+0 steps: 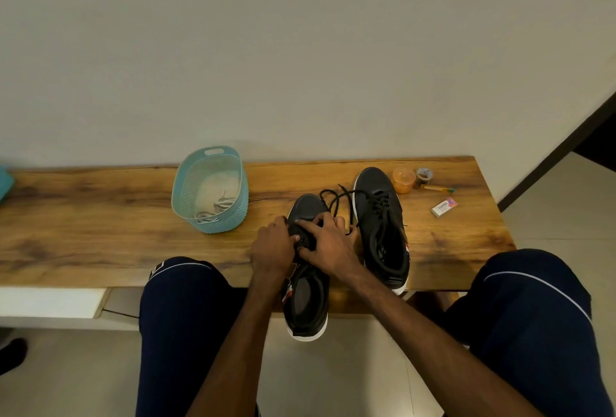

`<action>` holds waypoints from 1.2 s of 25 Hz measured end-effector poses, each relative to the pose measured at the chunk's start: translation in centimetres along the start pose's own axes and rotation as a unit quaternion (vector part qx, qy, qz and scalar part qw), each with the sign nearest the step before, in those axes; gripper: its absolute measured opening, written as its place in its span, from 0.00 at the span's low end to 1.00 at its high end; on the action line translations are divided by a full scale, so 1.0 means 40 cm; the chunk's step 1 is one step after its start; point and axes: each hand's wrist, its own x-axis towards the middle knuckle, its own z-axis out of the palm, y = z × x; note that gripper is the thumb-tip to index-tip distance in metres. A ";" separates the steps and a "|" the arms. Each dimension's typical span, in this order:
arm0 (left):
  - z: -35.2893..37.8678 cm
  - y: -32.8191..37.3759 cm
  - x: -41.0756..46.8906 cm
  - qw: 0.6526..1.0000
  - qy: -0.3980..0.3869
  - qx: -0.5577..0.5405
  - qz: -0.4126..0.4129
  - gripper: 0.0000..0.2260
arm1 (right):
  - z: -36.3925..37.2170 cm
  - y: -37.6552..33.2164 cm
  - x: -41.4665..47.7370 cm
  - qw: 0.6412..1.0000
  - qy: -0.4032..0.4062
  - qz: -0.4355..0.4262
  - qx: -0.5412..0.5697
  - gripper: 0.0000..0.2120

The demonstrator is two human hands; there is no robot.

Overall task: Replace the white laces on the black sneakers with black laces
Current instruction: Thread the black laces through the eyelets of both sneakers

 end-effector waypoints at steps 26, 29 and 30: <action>0.003 -0.025 0.031 0.970 0.096 -0.221 -0.022 0.08 | -0.002 0.005 0.011 1.000 0.002 0.007 -0.015 0.30; -0.014 -0.032 0.042 0.890 0.185 -0.414 -0.043 0.07 | -0.003 0.003 0.010 1.000 0.004 0.008 -0.013 0.31; -0.020 -0.029 0.039 0.854 0.180 -0.485 -0.056 0.07 | -0.002 0.004 0.010 1.000 0.003 0.009 -0.009 0.31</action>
